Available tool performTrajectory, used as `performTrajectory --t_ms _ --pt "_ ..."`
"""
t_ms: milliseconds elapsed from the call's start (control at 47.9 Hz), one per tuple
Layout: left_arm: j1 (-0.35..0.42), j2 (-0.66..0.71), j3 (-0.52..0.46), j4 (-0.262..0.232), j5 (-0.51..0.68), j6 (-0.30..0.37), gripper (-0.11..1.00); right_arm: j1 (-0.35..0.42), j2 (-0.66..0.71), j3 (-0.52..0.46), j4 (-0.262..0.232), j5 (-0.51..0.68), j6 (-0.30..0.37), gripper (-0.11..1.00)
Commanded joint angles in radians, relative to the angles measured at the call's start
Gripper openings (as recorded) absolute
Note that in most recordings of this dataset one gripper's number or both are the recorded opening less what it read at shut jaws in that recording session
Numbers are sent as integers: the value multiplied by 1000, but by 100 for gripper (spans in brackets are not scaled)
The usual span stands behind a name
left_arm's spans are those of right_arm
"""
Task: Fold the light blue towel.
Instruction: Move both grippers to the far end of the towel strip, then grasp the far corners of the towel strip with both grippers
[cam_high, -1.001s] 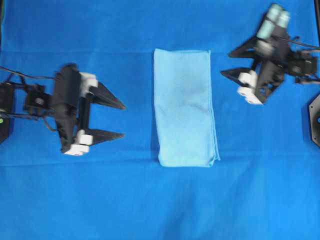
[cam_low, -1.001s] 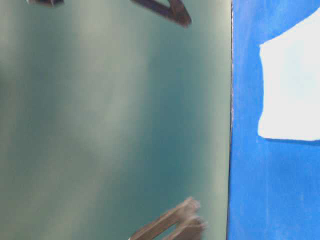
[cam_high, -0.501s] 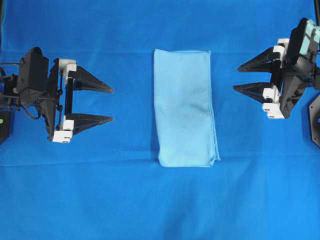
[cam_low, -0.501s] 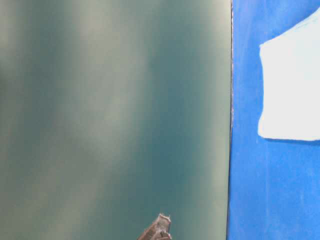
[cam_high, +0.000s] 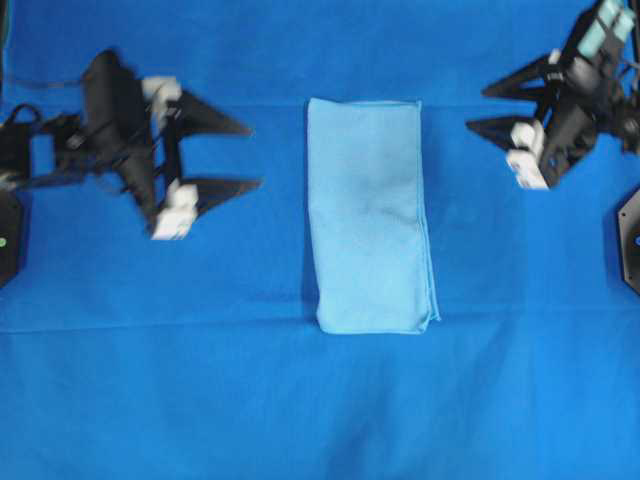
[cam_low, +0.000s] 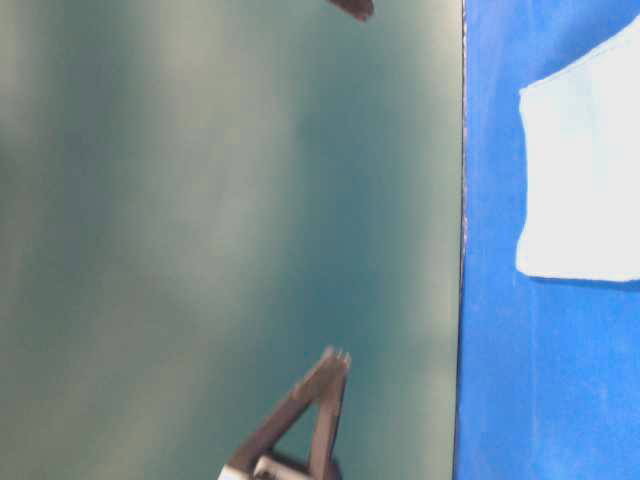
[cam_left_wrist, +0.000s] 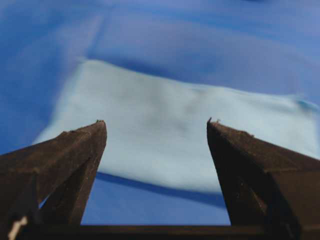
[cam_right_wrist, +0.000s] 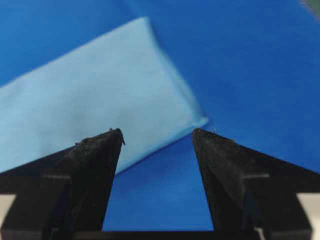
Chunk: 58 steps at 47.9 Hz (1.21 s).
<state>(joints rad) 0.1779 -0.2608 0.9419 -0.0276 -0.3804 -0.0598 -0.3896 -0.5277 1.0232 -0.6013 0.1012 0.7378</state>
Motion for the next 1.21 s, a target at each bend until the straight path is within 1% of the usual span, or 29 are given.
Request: performTrajectory --t_ms 0,209,334,459,688,939,1022,1085,1147,1189 --pt "40 60 -60 -2 -6 2 78 -46 83 -60 -18 -8 -5 62" --pt "127 244 -143 -2 -9 2 78 -92 305 -161 -80 -11 -8 62" --pt "158 345 -195 -2 -11 2 78 -106 419 -210 -87 -12 -8 62" --pt "179 417 -238 -2 -11 3 78 -118 517 -247 -91 -31 -8 62" --pt "189 526 -290 -2 -12 3 77 -118 591 -255 -86 -132 -5 61" --pt "189 598 -325 -2 -12 3 73 -120 626 -252 -84 -109 -3 61" --pt "189 607 -333 -2 -12 3 69 -120 635 -253 -84 -97 -3 61" --pt "189 614 -341 -2 -12 3 62 -120 643 -253 -84 -94 -3 61" --pt "189 615 -344 -2 -12 3 51 -121 653 -252 -84 -92 -3 59" --pt "189 617 -345 -2 -12 3 42 -120 660 -250 -84 -91 -3 54"
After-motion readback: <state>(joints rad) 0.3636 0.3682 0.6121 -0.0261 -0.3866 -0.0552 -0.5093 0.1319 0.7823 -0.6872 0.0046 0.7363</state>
